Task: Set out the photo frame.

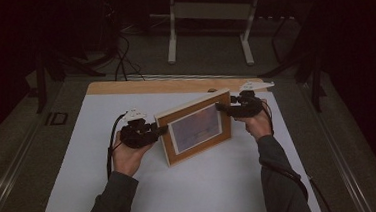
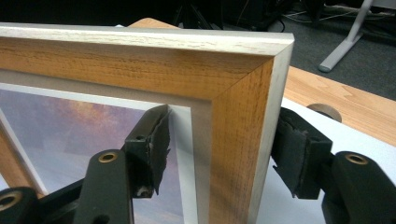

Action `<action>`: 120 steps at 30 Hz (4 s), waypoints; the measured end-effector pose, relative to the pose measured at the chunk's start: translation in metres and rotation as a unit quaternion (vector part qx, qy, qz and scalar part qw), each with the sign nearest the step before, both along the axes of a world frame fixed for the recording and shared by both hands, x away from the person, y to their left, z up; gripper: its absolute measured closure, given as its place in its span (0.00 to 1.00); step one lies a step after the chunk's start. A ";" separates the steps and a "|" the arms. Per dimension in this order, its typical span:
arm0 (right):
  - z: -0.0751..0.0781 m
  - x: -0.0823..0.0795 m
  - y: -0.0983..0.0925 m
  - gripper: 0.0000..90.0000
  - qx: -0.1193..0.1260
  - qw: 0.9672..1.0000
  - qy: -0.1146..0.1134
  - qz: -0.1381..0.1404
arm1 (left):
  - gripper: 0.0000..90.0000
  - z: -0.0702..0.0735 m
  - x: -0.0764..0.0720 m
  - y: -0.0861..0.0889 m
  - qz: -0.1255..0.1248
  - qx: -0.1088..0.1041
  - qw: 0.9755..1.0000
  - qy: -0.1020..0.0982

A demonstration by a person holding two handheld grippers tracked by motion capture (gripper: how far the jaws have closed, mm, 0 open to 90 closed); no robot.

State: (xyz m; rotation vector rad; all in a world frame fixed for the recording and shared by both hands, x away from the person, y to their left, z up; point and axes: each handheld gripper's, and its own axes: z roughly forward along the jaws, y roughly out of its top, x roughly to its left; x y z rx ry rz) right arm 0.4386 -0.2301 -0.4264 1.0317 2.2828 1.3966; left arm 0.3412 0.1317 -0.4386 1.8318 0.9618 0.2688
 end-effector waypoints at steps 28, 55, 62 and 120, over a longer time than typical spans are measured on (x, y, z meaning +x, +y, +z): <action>0.003 -0.008 -0.003 0.60 -0.011 1.000 0.011 -0.024 | 0.74 -0.002 0.028 0.011 0.008 -0.005 1.000 -0.002; 0.002 -0.015 -0.005 0.65 -0.012 0.999 0.013 -0.034 | 0.72 -0.005 0.046 0.019 -0.010 -0.017 1.000 -0.008; 0.002 -0.017 -0.005 0.67 -0.012 0.999 0.012 -0.035 | 0.71 -0.005 0.050 0.019 -0.008 -0.018 1.000 -0.008; 0.002 -0.029 -0.007 0.56 -0.025 0.999 0.006 -0.037 | 0.54 -0.007 0.064 0.032 0.008 -0.054 0.998 0.015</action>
